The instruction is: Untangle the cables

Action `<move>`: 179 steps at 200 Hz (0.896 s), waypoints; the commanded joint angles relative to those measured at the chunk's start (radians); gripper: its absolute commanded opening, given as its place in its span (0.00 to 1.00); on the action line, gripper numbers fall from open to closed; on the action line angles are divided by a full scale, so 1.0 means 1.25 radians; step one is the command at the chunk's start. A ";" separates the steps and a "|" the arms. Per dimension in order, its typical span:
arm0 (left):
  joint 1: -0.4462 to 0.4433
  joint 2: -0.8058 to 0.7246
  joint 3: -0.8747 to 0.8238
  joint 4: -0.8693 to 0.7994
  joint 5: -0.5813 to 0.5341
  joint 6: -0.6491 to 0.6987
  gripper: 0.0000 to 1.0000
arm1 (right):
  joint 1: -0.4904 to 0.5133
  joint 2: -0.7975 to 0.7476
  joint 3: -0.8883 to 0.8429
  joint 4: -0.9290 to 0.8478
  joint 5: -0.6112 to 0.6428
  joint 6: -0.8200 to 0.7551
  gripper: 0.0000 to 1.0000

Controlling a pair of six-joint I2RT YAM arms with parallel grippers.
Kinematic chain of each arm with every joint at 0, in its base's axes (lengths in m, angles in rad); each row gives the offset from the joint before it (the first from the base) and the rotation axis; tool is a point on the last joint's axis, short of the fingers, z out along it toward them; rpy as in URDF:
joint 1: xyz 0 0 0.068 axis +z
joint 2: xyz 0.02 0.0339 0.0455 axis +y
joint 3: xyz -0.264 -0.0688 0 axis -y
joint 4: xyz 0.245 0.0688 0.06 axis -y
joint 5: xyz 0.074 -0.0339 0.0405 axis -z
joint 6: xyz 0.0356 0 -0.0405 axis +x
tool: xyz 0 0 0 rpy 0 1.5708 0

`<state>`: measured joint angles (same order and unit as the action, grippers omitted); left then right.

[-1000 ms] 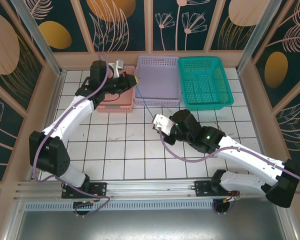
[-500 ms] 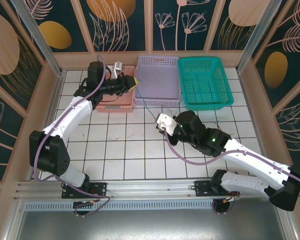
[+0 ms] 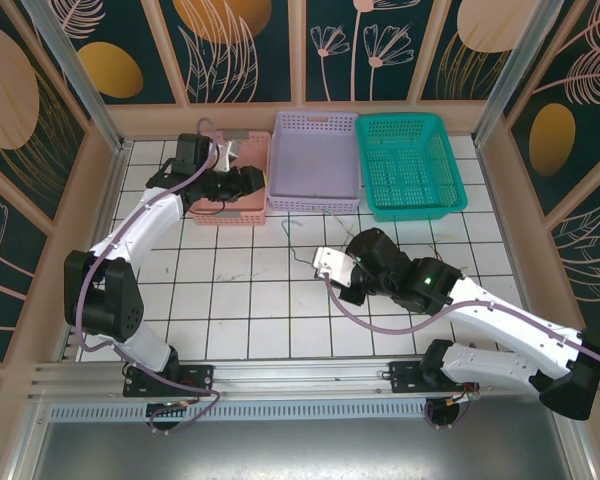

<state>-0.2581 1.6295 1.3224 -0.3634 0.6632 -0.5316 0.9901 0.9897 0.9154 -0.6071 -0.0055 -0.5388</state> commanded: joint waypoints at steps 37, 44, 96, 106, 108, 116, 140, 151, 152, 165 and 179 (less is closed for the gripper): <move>-0.105 0.010 0.020 -0.101 -0.077 0.183 0.61 | 0.004 0.001 0.022 -0.021 -0.013 -0.072 0.00; -0.119 0.019 0.027 -0.117 -0.095 0.207 0.61 | 0.005 0.003 0.023 -0.020 -0.015 -0.078 0.00; -0.163 0.062 0.060 -0.188 -0.201 0.346 0.63 | 0.009 0.012 0.040 -0.020 -0.015 -0.113 0.00; -0.170 0.062 0.064 -0.196 -0.201 0.367 0.63 | 0.012 0.013 0.040 -0.020 -0.016 -0.114 0.00; -0.171 0.063 0.063 -0.199 -0.201 0.370 0.63 | 0.012 0.013 0.041 -0.020 -0.016 -0.114 0.00; -0.177 0.062 0.063 -0.204 -0.198 0.384 0.63 | 0.015 0.013 0.041 -0.019 -0.017 -0.115 0.00; -0.189 0.088 0.057 -0.193 -0.185 0.391 0.61 | 0.018 0.014 0.044 -0.021 -0.015 -0.116 0.00; -0.195 0.088 0.053 -0.174 -0.184 0.381 0.59 | 0.020 0.014 0.045 -0.019 -0.015 -0.114 0.00; -0.195 0.087 0.052 -0.172 -0.184 0.380 0.59 | 0.021 0.014 0.045 -0.019 -0.016 -0.114 0.00; -0.198 0.089 0.049 -0.152 -0.171 0.369 0.54 | 0.022 0.014 0.045 -0.017 -0.014 -0.110 0.00; -0.201 0.095 0.053 -0.144 -0.169 0.361 0.44 | 0.024 0.014 0.043 -0.016 -0.012 -0.107 0.00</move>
<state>-0.5030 1.7302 1.3697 -0.5766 0.4370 -0.0834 1.0073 1.0042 0.9382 -0.6189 -0.0086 -0.6571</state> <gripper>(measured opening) 0.502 0.046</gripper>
